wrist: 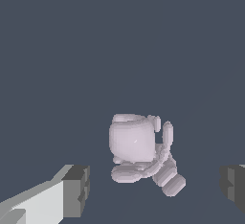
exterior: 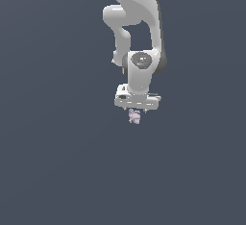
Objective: Pick up the object and move it to a goal position.
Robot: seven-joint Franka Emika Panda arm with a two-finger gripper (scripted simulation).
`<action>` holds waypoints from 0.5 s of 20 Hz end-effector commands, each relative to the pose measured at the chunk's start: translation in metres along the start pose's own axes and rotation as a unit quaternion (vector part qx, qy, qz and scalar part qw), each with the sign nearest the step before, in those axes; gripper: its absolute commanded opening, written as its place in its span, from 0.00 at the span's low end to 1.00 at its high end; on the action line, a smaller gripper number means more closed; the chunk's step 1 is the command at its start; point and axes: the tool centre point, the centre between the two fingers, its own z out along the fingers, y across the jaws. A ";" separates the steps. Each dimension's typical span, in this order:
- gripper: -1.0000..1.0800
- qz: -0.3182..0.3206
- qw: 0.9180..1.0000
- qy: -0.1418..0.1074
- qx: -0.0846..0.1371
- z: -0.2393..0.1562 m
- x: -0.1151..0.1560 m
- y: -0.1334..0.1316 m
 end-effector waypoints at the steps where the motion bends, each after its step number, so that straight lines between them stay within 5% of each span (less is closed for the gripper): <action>1: 0.96 0.000 1.000 0.000 0.000 0.000 0.000 0.000; 10: 0.96 0.001 1.000 0.000 0.000 0.027 -0.001 0.000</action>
